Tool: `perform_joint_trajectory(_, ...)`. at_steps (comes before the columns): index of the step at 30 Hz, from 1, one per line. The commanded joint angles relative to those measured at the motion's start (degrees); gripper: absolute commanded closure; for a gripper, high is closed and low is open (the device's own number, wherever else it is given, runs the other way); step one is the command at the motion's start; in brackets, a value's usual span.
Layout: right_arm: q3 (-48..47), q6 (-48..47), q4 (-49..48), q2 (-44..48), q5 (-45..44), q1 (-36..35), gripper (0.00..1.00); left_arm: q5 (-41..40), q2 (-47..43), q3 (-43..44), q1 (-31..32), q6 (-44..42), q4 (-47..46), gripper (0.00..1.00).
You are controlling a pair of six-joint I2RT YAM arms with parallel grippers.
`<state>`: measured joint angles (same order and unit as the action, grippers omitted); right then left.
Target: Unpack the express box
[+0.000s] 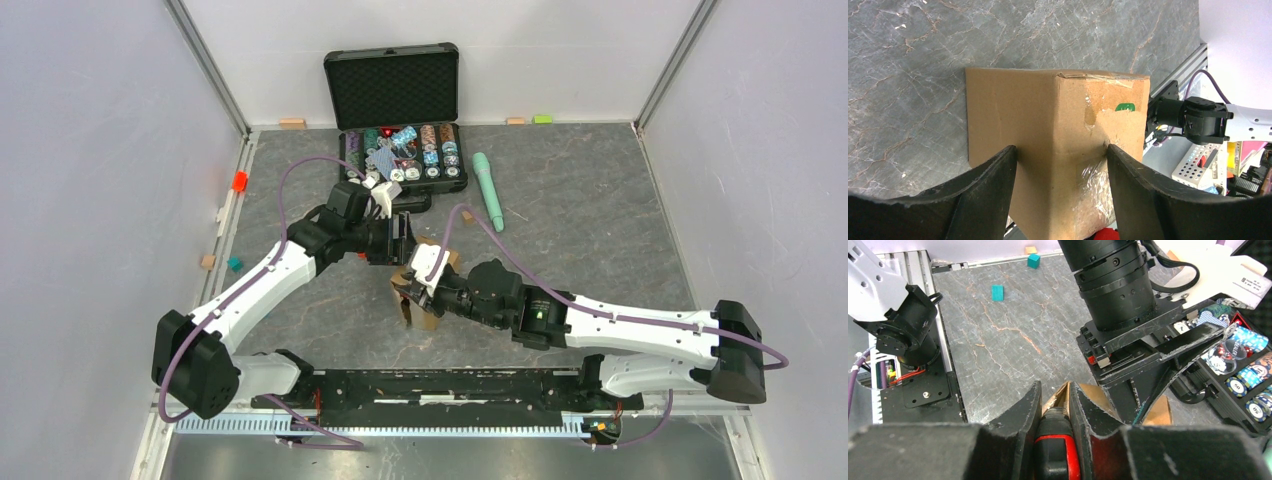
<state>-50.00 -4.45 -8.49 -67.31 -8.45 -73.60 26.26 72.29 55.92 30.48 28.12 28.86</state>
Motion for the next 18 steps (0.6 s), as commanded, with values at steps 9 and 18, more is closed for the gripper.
perform_joint_trajectory(9, -10.5, -0.6, 7.3, 1.1, 1.6, -0.8, 1.0, -2.3, 2.2, -0.5, 0.2, -4.1, 4.8, 0.29)
perform_joint_trajectory(18, -12.7, -1.4, 13.6, 1.3, -1.5, -0.8, 1.0, -2.5, 2.3, -0.3, 0.2, -4.8, 5.2, 0.3)
